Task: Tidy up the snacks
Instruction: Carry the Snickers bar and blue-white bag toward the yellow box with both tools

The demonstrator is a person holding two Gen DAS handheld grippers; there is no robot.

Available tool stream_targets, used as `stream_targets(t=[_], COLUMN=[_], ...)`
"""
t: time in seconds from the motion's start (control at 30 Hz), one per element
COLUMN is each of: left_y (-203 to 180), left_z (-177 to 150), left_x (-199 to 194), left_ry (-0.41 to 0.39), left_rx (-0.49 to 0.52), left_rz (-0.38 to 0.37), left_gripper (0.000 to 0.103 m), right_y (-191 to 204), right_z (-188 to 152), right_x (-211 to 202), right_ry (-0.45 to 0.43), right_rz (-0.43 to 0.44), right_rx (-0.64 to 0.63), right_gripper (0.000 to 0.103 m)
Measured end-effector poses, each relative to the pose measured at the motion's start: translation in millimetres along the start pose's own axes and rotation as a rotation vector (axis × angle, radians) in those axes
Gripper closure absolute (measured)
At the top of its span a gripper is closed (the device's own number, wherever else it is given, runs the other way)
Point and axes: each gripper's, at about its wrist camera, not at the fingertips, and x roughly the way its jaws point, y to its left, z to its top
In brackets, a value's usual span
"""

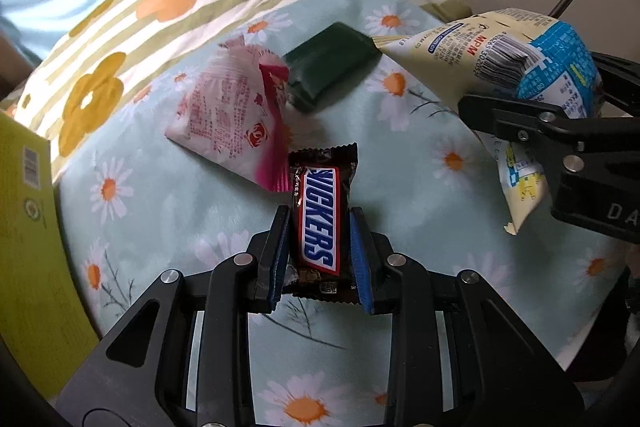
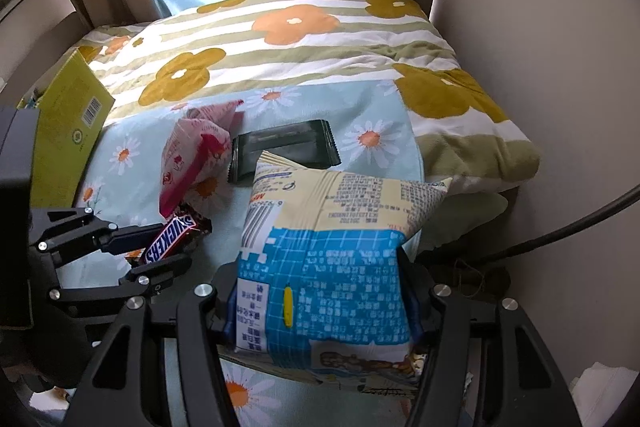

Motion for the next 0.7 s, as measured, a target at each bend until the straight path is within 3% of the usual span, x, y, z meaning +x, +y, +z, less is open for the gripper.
stream_targets(t=[0.47,0.7], left_y=[-12,-6], left_z=[-23,-28], left_x=[-44,-13], left_ry=[-0.072,0.041], left_rx=[-0.084,-0.121], left_rz=[0.032,0.002], left_gripper=[0.082,0.08], right_y=[0,-1], right_z=[-3,-9], right_x=[-37,-34], right_ry=[-0.055,-0.065], right_rz=[0.049,0.07], right_rx=[-0.026,-0.023], right_gripper=[0.047,0.047])
